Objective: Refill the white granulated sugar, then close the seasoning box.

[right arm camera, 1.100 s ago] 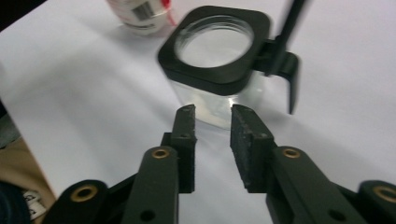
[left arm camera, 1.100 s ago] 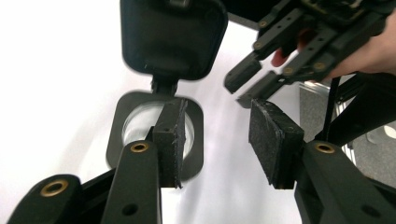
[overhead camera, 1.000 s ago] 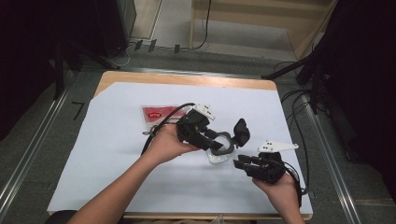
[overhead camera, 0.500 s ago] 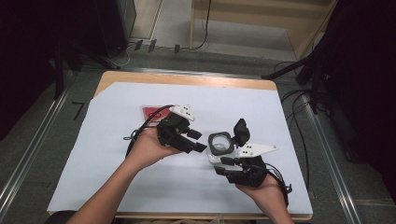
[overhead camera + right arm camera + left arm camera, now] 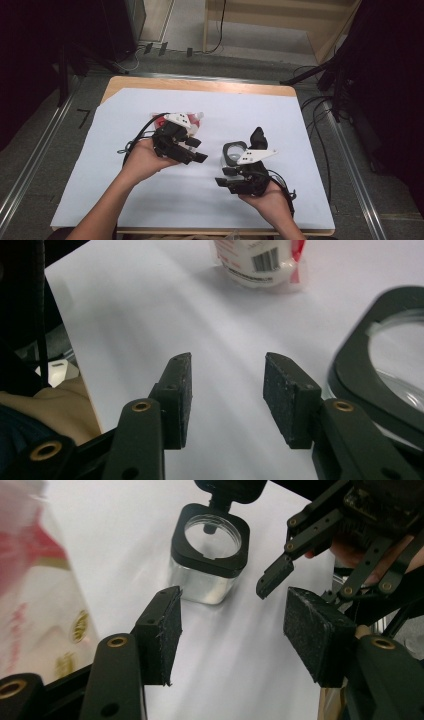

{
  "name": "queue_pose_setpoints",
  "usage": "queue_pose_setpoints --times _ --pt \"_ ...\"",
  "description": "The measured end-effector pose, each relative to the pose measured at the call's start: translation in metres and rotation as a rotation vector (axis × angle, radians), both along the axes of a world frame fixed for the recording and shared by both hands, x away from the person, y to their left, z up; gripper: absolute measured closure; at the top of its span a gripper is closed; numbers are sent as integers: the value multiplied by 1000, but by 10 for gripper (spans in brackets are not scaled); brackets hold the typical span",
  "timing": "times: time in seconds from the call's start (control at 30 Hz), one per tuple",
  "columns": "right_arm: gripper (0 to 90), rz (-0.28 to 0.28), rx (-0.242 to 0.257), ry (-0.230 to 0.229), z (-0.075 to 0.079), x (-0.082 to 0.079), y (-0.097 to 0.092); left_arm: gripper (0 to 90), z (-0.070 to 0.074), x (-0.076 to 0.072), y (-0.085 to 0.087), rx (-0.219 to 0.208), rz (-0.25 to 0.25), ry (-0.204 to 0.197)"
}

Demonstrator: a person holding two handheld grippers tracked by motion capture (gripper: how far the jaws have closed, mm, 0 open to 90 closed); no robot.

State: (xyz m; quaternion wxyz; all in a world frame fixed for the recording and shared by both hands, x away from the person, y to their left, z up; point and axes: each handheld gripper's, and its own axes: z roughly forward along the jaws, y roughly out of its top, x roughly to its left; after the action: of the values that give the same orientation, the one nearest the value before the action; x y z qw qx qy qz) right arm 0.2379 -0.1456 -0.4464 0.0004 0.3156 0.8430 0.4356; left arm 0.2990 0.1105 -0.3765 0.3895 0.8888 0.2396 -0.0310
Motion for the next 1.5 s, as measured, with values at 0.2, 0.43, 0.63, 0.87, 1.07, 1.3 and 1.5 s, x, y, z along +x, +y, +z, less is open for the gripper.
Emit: queue_pose_setpoints --times 0.2,0.43,0.63,0.87,1.07,1.3,1.5 --pt "542 38 -15 -17 0 7 18 416 5 0 17 6 30 -14" --pt "540 62 14 -72 6 18 35 421 12 1 40 -3 65 -25" --pt "524 67 -2 -45 0 24 51 424 13 2 60 12 103 -24" --pt "508 80 -15 -27 -13 17 54 427 9 1 75 5 129 -11" --pt "504 82 -21 -30 -14 17 53 433 9 0 88 5 166 -2" --pt "488 76 -25 -22 -15 17 51 452 8 -2 109 -5 212 5" --pt "480 74 -26 -18 -16 18 51 452 10 -1 124 -17 246 4"
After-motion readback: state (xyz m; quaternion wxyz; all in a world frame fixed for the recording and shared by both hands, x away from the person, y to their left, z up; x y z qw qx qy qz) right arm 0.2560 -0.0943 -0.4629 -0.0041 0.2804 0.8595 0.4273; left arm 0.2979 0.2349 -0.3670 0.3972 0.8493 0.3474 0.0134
